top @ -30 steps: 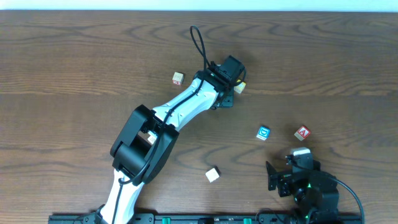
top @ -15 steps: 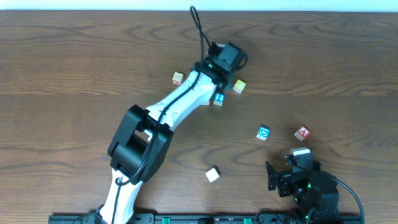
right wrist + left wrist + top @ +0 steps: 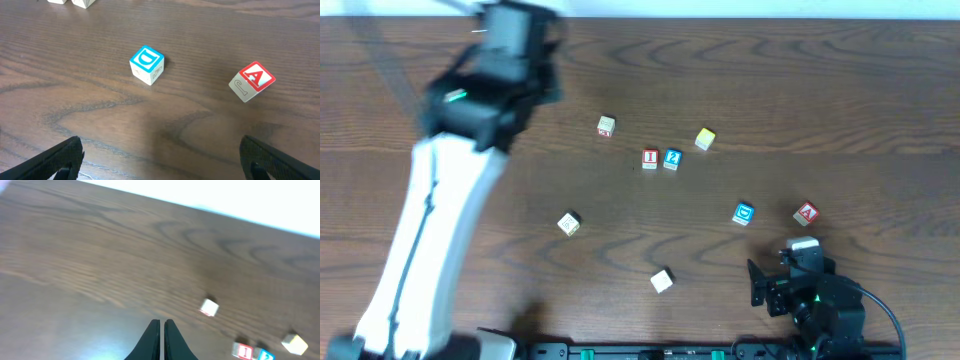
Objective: Spell out Ai2
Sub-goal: 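Retract the left gripper back toward the left side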
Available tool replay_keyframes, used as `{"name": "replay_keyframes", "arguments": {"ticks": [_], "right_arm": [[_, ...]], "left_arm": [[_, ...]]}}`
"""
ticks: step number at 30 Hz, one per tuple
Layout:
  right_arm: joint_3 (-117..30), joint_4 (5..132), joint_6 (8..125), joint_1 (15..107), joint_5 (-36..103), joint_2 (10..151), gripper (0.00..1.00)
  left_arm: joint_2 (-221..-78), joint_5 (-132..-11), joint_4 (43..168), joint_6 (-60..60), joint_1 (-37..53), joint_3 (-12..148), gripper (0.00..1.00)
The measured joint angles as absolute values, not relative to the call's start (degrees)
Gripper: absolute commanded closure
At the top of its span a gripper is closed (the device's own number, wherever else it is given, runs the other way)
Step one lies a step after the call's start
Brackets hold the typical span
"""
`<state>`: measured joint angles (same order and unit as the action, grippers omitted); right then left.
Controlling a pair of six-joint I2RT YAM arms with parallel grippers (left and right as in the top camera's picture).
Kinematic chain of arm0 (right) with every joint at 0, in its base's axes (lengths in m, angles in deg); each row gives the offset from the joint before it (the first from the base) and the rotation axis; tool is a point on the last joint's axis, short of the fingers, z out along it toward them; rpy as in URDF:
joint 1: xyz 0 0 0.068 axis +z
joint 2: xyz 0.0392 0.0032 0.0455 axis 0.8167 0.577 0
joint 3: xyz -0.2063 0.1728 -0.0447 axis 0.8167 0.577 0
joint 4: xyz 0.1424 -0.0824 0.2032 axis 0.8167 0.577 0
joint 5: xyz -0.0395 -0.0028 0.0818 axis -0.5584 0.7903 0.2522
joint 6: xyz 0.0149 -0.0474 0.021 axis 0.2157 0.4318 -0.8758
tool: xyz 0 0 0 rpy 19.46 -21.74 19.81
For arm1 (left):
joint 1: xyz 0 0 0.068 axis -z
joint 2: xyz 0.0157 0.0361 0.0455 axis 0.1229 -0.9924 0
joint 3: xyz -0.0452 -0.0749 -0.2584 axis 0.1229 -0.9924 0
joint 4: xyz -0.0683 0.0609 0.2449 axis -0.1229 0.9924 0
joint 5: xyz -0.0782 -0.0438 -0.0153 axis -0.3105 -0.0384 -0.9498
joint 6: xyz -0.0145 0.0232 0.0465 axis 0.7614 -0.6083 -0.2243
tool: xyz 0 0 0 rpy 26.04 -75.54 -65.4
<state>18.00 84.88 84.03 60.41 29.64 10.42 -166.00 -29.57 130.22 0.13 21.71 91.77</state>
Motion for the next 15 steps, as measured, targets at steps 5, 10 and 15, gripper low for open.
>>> {"name": "replay_keyframes", "arguments": {"ticks": [5, 10, 15], "right_arm": [[18.0, 84.9, 84.0, 60.4, 29.6, 10.4, 0.01], [18.6, 73.0, 78.0, 60.4, 32.8, 10.4, 0.01], [18.5, 68.1, 56.2, 60.4, 38.2, 10.4, 0.01]], "left_arm": [[-157.2, -32.8, 128.6, -1.8, 18.1, 82.3, 0.94], [-150.4, -35.7, 126.6, -3.0, 18.1, 65.4, 0.94], [-147.2, -38.4, 125.6, -3.0, 18.1, 55.6, 0.94]]}}
